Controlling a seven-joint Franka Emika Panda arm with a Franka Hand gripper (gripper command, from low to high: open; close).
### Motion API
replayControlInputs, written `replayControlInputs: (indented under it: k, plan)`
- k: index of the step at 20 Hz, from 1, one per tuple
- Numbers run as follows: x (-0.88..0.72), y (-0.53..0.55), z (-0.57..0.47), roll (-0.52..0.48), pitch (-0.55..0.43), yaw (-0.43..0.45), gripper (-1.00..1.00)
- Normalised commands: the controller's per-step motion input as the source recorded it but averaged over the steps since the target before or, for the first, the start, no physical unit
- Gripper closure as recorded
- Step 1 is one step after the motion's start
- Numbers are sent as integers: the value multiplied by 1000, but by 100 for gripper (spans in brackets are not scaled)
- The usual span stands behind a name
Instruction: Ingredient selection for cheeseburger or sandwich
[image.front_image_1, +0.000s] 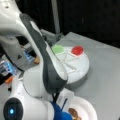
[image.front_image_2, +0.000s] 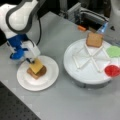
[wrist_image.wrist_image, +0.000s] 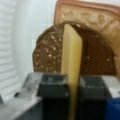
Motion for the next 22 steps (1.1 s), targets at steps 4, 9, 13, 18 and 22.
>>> replayControlInputs:
  k: [4,9,13,18,22]
  plan:
    - [225,-204,-35,39,45,239,100]
    - [229,-181,-18,24,49,226,100]
    - [250,-182,-15,20,49,227,100]
    - [273,-173,-8,11,53,227,100]
    - [308,-176,-8,-3,54,218,100]
